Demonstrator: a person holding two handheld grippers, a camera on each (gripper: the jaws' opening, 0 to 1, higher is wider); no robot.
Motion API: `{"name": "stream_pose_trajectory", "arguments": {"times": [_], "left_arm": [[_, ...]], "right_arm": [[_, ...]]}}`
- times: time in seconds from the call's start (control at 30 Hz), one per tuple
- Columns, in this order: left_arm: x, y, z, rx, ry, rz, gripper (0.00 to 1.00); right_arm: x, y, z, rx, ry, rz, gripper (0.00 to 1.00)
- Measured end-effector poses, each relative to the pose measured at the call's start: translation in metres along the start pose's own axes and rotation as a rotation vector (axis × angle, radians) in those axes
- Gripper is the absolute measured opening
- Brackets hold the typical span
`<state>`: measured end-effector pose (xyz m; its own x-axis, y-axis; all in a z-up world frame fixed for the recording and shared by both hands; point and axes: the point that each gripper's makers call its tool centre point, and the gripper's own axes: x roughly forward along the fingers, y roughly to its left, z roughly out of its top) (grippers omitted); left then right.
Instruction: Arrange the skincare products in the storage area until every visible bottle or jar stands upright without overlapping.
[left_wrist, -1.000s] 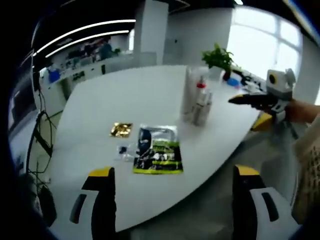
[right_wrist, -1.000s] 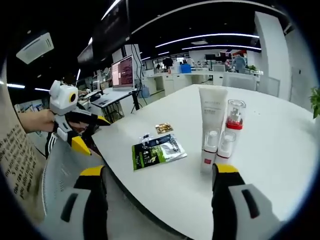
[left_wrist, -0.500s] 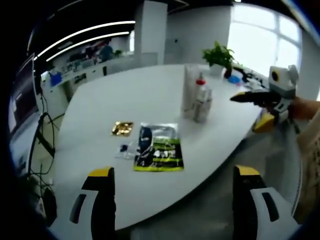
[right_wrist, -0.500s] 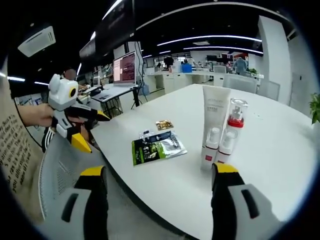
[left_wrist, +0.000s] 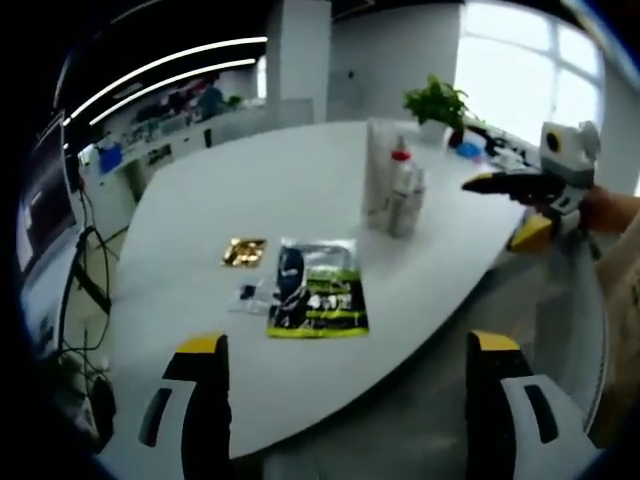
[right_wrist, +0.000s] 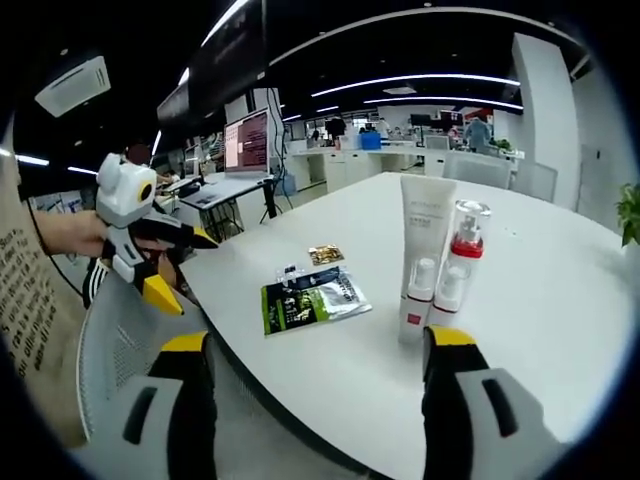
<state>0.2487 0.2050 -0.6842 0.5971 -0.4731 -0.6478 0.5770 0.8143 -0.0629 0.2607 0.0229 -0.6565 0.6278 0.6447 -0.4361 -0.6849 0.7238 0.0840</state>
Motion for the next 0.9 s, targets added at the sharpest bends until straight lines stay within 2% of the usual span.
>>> {"name": "stream_pose_trajectory", "arguments": {"times": [0.3,0.6,0.9], "left_arm": [[0.011,-0.002,-0.001,0.016,0.053,-0.011,0.97],[0.034,0.001,0.001,0.023,0.093,-0.011,0.97],[0.059,0.008,-0.003,0.06,0.169,-0.009,0.97]], "right_arm": [[0.0,-0.001,0.0,0.014,-0.006,0.005,0.85],[0.001,-0.001,-0.003,0.008,0.009,0.01,0.85],[0.002,-0.005,-0.003,0.031,0.012,0.005,0.85]]}}
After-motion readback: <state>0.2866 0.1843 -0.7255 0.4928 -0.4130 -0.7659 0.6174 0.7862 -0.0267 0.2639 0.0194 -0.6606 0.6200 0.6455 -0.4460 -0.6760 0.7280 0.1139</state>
